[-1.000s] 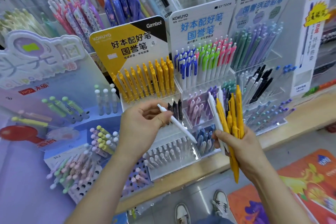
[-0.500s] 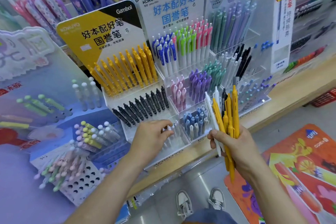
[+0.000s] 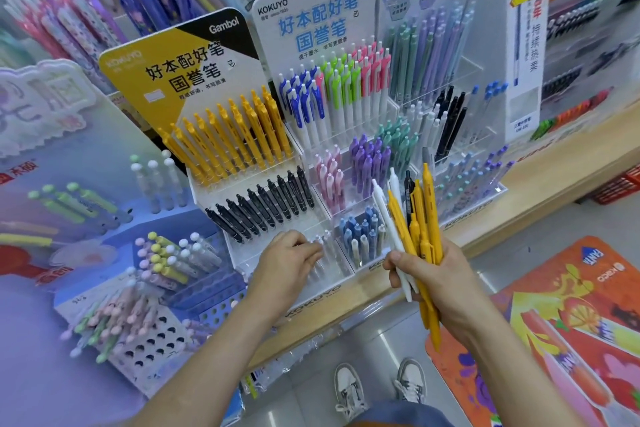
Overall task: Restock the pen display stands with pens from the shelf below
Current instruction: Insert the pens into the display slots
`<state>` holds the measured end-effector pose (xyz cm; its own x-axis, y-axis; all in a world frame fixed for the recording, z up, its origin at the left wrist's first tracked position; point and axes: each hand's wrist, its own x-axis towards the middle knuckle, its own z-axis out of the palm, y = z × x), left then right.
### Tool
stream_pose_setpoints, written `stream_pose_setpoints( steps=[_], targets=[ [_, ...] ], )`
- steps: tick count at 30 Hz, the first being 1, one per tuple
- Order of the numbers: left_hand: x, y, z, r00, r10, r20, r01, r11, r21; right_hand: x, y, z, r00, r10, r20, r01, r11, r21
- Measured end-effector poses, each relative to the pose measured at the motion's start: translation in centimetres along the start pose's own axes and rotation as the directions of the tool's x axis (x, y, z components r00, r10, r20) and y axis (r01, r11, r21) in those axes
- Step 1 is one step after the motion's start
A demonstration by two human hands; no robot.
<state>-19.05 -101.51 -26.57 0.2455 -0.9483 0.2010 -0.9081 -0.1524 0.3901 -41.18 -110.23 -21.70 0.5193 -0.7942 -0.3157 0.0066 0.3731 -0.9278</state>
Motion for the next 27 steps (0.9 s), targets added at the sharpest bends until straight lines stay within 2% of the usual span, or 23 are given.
stream_pose_setpoints(
  steps=[3,10,11,13,14,15,16,17,18,19,21,24,27],
  targets=[
    [0.3,-0.2,0.1,1.000,-0.008,0.019,0.009,1.000,-0.030,0.3,0.2,0.3,0.999,0.021,0.042,-0.021,1.000,0.020],
    [0.7,-0.3,0.4,0.999,-0.008,0.039,0.004,0.996,0.093,0.7,0.2,1.5,0.979,0.058,0.194,-0.083,0.989,0.120],
    [0.8,0.2,-0.1,0.998,-0.050,0.043,0.048,0.997,0.053,0.7,0.1,1.6,0.974,0.061,0.218,-0.090,0.988,0.125],
    [1.0,1.4,-1.6,0.974,-0.222,0.036,0.225,0.964,-0.144,0.7,0.1,1.8,0.965,0.061,0.256,-0.096,0.988,0.125],
    [1.3,2.3,-2.6,0.947,-0.317,0.041,0.315,0.902,-0.296,0.7,0.0,1.9,0.962,0.060,0.266,-0.096,0.988,0.124],
    [1.6,3.2,-3.7,0.915,-0.399,0.066,0.380,0.795,-0.473,0.7,0.0,2.0,0.961,0.061,0.271,-0.097,0.988,0.121],
    [1.9,4.1,-4.7,0.885,-0.452,0.112,0.411,0.645,-0.644,0.8,0.0,2.1,0.960,0.060,0.274,-0.097,0.988,0.120],
    [2.2,4.9,-5.6,0.865,-0.473,0.170,0.420,0.496,-0.760,0.8,0.0,2.3,0.958,0.061,0.279,-0.097,0.988,0.120],
    [2.5,5.6,-6.4,0.862,-0.458,0.218,0.417,0.395,-0.819,0.9,0.0,2.4,0.956,0.060,0.286,-0.098,0.988,0.120],
    [2.7,6.1,-7.0,0.868,-0.428,0.252,0.414,0.343,-0.843,0.9,0.0,2.6,0.954,0.059,0.295,-0.097,0.989,0.115],
    [3.0,6.7,-7.6,0.882,-0.382,0.278,0.408,0.320,-0.855,0.9,0.0,2.8,0.949,0.057,0.311,-0.094,0.990,0.106],
    [3.3,6.7,-7.6,0.882,-0.396,0.254,0.385,0.296,-0.874,1.1,-0.1,3.0,0.941,0.055,0.335,-0.094,0.990,0.102],
    [3.4,6.3,-7.7,0.883,-0.361,0.301,0.391,0.210,-0.896,1.2,-0.1,2.9,0.931,0.076,0.358,-0.115,0.989,0.089]
  ],
)
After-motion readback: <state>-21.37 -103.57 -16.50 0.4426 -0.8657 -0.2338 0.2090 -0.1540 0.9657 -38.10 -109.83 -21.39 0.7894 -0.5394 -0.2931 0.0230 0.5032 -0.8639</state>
